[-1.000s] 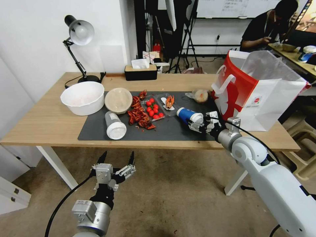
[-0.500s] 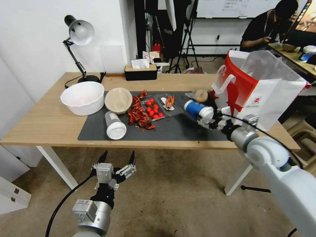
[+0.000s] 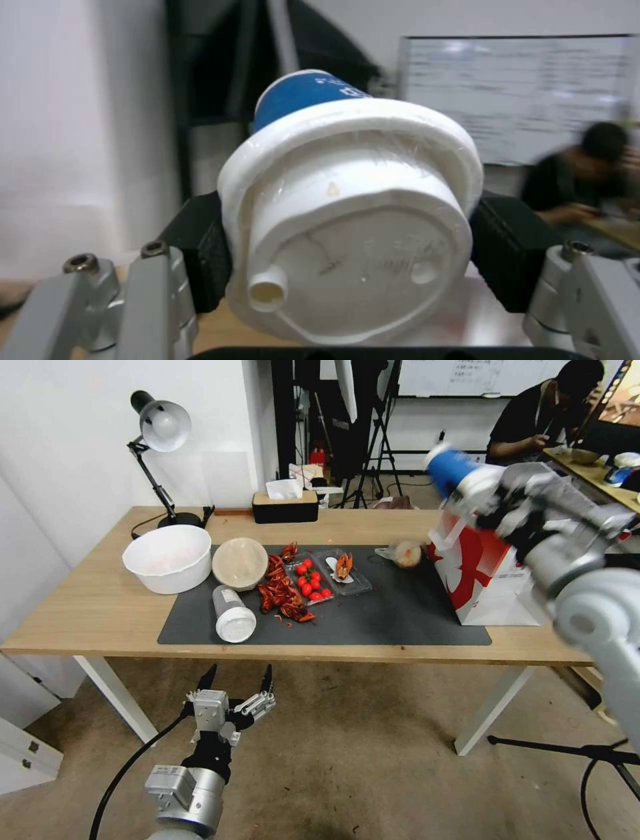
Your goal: Pick up the trash from the table and place it into the takeout bag.
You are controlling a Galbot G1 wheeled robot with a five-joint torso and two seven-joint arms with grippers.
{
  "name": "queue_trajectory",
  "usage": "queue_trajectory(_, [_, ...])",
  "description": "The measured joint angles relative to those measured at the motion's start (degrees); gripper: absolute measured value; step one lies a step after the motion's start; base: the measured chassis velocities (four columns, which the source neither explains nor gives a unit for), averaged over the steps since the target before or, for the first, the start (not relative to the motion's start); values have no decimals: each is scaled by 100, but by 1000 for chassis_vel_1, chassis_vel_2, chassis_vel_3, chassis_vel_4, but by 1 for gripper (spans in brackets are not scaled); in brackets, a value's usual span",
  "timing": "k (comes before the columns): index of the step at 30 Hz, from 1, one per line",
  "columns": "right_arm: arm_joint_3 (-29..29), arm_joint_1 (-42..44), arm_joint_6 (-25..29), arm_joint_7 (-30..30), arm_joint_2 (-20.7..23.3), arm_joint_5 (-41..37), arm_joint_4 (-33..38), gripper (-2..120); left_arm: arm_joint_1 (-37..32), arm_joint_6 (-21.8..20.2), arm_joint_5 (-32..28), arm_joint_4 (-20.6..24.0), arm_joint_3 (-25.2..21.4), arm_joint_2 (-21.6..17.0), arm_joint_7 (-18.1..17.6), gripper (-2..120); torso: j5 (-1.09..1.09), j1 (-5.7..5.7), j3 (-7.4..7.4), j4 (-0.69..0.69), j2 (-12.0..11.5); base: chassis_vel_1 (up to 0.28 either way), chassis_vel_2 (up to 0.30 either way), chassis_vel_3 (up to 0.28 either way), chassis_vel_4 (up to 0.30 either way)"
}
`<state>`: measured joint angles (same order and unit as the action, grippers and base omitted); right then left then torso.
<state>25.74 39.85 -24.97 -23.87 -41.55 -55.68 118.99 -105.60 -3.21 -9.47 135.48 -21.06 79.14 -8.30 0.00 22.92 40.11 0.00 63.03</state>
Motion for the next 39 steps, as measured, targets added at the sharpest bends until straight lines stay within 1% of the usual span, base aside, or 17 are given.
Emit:
queue_trajectory(1, [-20, -142, -184, -396, 32, -92, -36, 68, -5, 4, 6, 0, 4, 8, 2, 100, 1, 0, 0, 1, 0, 0, 0, 0, 0])
queue_trajectory(3, [-25, -273, -419, -820, 81, -154, -137, 68, -13, 17, 14, 0, 17, 17, 9, 100, 0, 0, 0, 0, 0, 0, 0, 0, 0])
queue_trajectory(4, [-25, -273, -419, -820, 81, -154, -137, 68, -13, 17, 14, 0, 17, 17, 9, 100, 0, 0, 0, 0, 0, 0, 0, 0, 0])
queue_trajectory(6, [3, -311, -629, -1134, 118, -220, -255, 68, -24, 24, 18, 2, 23, 20, 16, 100, 2, 0, 0, -1, 0, 0, 0, 0, 0])
queue_trajectory(7, [3, -311, -629, -1134, 118, -220, -255, 68, -24, 24, 18, 2, 23, 20, 16, 100, 2, 0, 0, -1, 0, 0, 0, 0, 0])
queue_trajectory(10, [30, -316, -860, -1518, 119, -423, -349, 68, -28, 25, 20, 7, 27, 19, 21, 100, 2, 0, 0, 0, 0, 0, 0, 0, 0])
queue_trajectory(11, [30, -316, -860, -1518, 119, -423, -349, 68, -28, 25, 20, 7, 27, 19, 21, 100, 2, 0, 0, 0, 0, 0, 0, 0, 0])
queue_trajectory(14, [26, -316, -967, -1798, 75, -505, -409, 68, -28, 26, 21, 9, 28, 16, 22, 100, 1, 0, 0, 0, 0, 0, 0, 0, 0])
queue_trajectory(16, [25, -316, -978, -1831, 61, -513, -424, 69, -29, 26, 21, 9, 28, 16, 22, 100, 1, 0, 0, 0, 0, 0, 0, 0, 0])
queue_trajectory(17, [23, -315, -983, -1842, 50, -516, -435, 72, -29, 27, 21, 9, 27, 16, 22, 100, 1, 0, 0, 0, 0, 0, 0, 0, 0])
queue_trajectory(19, [14, -304, -988, -1850, 27, -516, -457, 84, -29, 41, 22, 9, 23, 15, 22, 100, 0, 0, 0, 0, 0, 0, 0, 0, 0])
queue_trajectory(20, [14, -304, -988, -1850, 27, -516, -457, 84, -29, 41, 22, 9, 23, 15, 22, 100, 0, 0, 0, 0, 0, 0, 0, 0, 0])
queue_trajectory(23, [-3, -264, -988, -1808, 8, -475, -467, 98, -19, 46, 18, 9, 14, 11, 23, 100, 0, 0, 0, 0, 0, 0, 0, 0, 0])
queue_trajectory(29, [-29, -217, -978, -1692, -13, -386, -480, 100, -7, 50, 17, 1, 11, 10, 22, 100, 0, 0, 0, 0, 0, 0, 0, 0, 0])
queue_trajectory(31, [-32, -160, -908, -1514, -27, -230, -488, 100, -2, 50, 16, -8, 11, 10, 22, 100, 0, 0, 0, 0, -1, 0, 0, 0, 0])
queue_trajectory(39, [-51, -49, -649, -1170, -53, -52, -444, 100, 6, 51, 13, -21, 8, 7, 22, 100, 0, 0, 0, 0, -1, 0, 0, 0, 0])
